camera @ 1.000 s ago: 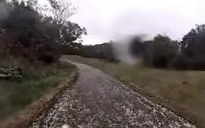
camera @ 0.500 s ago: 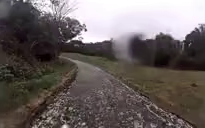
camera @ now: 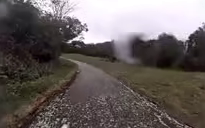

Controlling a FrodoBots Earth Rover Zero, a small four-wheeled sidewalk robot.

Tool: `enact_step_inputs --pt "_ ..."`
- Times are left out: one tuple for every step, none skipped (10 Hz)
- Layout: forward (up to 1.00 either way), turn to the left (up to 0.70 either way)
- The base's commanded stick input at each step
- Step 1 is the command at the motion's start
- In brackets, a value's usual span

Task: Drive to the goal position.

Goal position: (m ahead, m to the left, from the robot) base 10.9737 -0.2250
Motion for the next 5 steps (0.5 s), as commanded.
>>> enact_step_inputs --pt "0.50 0.00" --pt "0.50 0.00" --pt "0.50 0.00" --pt "0.50 0.00" --pt "0.50 0.00"
